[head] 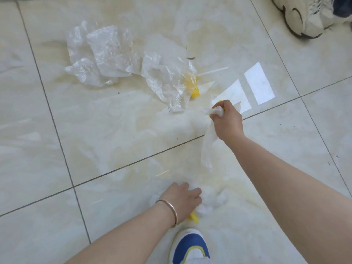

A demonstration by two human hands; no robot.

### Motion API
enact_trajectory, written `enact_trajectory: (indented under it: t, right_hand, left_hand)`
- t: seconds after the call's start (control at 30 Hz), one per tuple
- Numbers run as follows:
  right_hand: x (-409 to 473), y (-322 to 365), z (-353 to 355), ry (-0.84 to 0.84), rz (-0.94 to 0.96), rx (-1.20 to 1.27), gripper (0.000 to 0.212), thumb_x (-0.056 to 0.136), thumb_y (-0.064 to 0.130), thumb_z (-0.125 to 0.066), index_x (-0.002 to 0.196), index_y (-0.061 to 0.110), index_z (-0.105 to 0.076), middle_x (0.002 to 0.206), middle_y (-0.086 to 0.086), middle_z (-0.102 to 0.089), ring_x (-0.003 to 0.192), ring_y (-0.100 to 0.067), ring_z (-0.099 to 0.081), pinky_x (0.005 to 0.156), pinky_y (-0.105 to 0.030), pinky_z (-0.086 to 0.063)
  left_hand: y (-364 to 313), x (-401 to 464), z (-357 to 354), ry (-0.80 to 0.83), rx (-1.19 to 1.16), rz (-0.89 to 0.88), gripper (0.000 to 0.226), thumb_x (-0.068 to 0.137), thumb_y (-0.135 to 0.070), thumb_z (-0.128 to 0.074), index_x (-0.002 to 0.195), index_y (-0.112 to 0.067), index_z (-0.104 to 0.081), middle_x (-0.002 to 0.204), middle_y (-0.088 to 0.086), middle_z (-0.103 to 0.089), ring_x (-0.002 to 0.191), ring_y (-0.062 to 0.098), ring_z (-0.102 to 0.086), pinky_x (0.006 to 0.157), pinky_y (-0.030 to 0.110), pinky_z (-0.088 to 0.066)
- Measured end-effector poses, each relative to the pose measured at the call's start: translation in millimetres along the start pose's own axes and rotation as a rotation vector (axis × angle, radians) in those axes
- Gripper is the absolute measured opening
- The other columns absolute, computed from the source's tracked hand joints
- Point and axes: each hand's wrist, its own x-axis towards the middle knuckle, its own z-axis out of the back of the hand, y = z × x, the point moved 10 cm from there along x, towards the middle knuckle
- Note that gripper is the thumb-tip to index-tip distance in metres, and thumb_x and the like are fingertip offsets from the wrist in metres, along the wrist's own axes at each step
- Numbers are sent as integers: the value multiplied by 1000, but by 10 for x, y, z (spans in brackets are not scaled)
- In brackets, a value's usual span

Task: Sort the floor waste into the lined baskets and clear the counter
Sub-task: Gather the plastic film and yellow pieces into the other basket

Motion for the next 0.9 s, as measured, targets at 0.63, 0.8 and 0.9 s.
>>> enact_trajectory:
  t: [0.63, 0.8, 0.9]
  right_hand:
    - [-1917, 4051, -1419, 504, 492, 351, 11, 87, 19, -62, 97, 22, -60, 77, 2, -60, 69, -17, -56, 51, -18, -43]
    - [-3532, 5412, -2163, 912, 488, 563, 5, 88, 21, -61, 90, 22, -65, 59, 11, -61, 58, -7, -58, 63, -23, -46]
    - [-4412, 5969, -2632, 1219, 399, 727, 9, 90, 22, -57, 84, 20, -62, 62, 8, -62, 56, -9, -61, 58, -23, -51]
  left_hand:
    - [2051, -4677, 955, -954, -913, 1027, 35, 81, -48, -54, 66, -19, -40, 70, -3, -47, 92, 32, -55, 69, 31, -37]
    - [1934, -6953, 608, -1597, -899, 1238, 44, 71, -46, -56, 91, -7, -57, 82, 12, -65, 84, 29, -61, 72, 32, -44]
    - [1842, -8124, 219, -1981, -886, 1304, 18, 76, -35, -65, 78, -19, -55, 71, -4, -63, 62, 2, -57, 58, 14, -40]
